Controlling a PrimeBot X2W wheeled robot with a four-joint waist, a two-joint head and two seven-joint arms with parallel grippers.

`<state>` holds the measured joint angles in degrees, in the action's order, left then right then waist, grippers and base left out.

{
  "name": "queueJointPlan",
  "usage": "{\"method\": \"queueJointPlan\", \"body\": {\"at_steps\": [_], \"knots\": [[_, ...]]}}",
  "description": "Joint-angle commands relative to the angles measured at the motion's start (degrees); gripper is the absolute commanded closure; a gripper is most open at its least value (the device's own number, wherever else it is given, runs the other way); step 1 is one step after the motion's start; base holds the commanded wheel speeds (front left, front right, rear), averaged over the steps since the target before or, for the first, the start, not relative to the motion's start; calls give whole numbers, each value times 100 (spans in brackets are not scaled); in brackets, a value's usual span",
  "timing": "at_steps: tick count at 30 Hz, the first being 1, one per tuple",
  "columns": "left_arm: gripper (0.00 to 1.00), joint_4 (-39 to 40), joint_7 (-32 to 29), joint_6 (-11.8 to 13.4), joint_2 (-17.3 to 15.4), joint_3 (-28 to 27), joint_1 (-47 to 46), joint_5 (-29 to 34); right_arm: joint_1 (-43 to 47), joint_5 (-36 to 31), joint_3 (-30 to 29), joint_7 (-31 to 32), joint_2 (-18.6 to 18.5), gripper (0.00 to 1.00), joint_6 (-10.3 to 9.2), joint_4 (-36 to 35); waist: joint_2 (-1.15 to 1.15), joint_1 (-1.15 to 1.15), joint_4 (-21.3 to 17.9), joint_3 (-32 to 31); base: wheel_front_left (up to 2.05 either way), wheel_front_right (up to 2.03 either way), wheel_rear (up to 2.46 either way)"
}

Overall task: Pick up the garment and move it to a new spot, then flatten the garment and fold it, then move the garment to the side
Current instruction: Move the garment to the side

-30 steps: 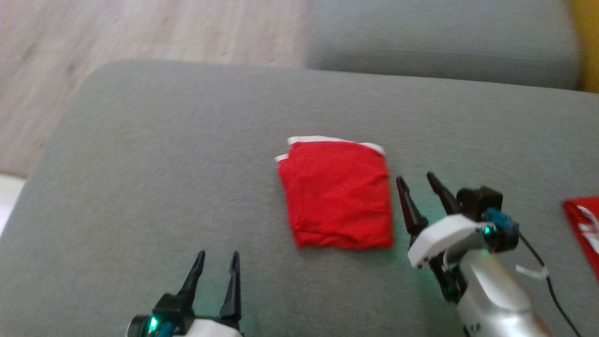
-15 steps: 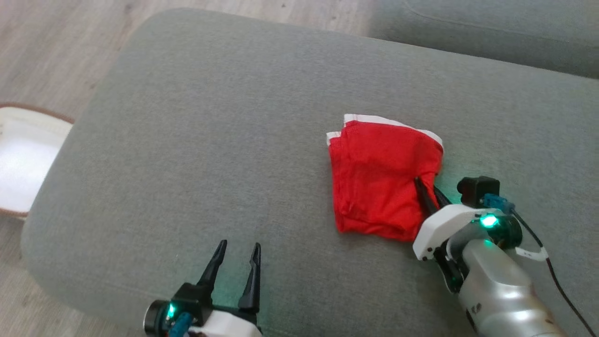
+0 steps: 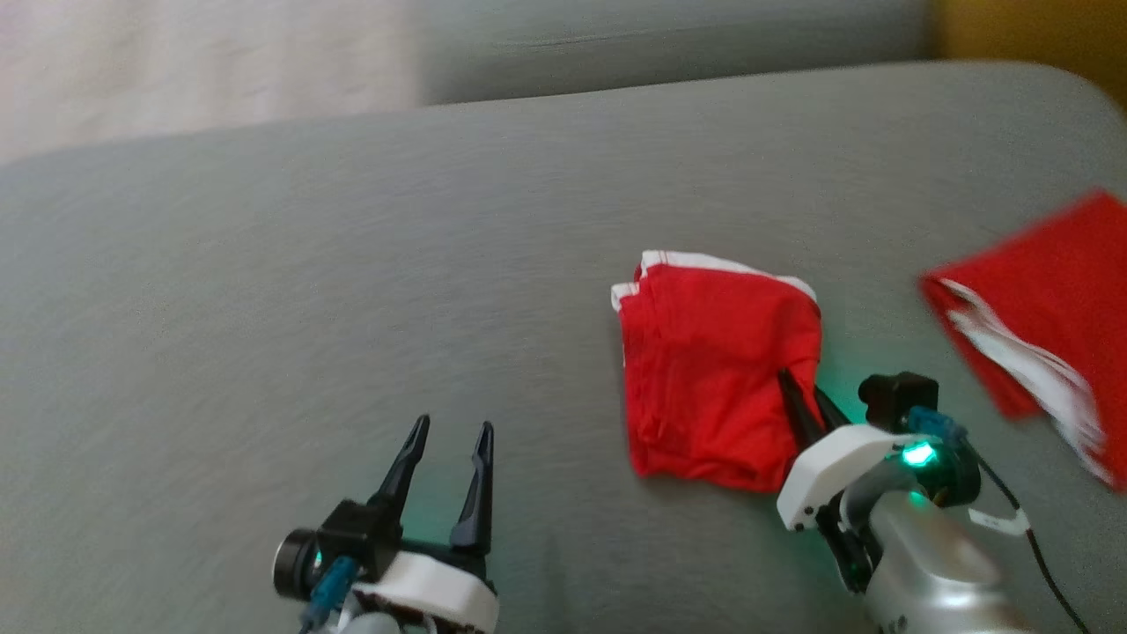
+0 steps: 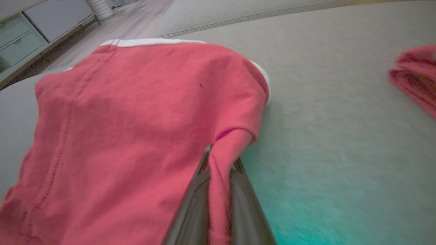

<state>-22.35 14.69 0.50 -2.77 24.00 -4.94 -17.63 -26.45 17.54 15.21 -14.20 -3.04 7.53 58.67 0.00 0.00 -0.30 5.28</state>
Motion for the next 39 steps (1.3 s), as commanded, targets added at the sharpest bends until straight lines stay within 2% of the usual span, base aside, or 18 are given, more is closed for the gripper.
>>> {"method": "queueJointPlan", "body": {"at_steps": [1, 6, 11, 16, 21, 27, 31, 32, 33, 34, 35, 39], "knots": [[0, 192, 30, -10, -10, -106, -295, -71, -6, -78, 141, -79, 16, 100, -4, -167, 0, 0, -1218, -160, 0, 0, 0], [0, 205, 30, -35, -10, 84, -445, -178, 102, -154, 126, -79, 10, 100, -4, -268, 0, 0, -1922, -79, 0, 0, 0], [0, 114, 30, -72, -10, 217, -534, -195, 112, -185, 169, -79, 12, 100, -4, -391, 0, 0, -2226, 88, 0, 0, 0], [0, -7, 30, -98, -10, 248, -563, -141, -177, -352, 332, -79, -152, 100, -4, -490, 0, 0, -2140, 240, 0, 0, 0], [0, -110, 30, -119, -10, 176, -585, -68, -804, -496, 612, -79, -566, 100, -4, -569, 0, 0, -1960, 394, 0, 0, 0], [0, -139, 30, -146, -10, 168, -648, -20, -1583, -519, 722, 123, -1302, 100, -4, -272, 0, 0, -1686, 534, 0, 0, 0], [0, -140, 30, -128, -10, 200, -723, -3, -1929, -697, 480, 210, -1851, 100, -4, 220, 0, 0, -1460, 612, 0, 0, 0], [0, -148, 30, -126, -10, 201, -740, 8, -1990, -736, 356, 209, -1955, 95, -4, 368, 0, 0, -1410, 624, 0, 0, 0], [0, -164, 30, -120, -10, 200, -754, 22, -2043, -780, 221, 206, -2045, 38, -4, 526, 0, 0, -1364, 637, 0, 0, 0], [0, -164, 30, -120, -10, 200, -754, 22, -2043, -780, 221, 206, -2045, 38, -4, 526, 0, 0, -1364, 637, 0, 0, 0], [0, -188, 30, -110, -10, 192, -765, 40, -2086, -839, 102, 198, -2104, 0, -4, 669, 0, 0, -1322, 648, 0, 0, 0], [0, -262, 30, -74, -10, 81, -786, 101, -2193, -1029, -447, 42, -2136, 0, -4, 994, 0, 0, -1223, 666, 0, 0, 0]]}}
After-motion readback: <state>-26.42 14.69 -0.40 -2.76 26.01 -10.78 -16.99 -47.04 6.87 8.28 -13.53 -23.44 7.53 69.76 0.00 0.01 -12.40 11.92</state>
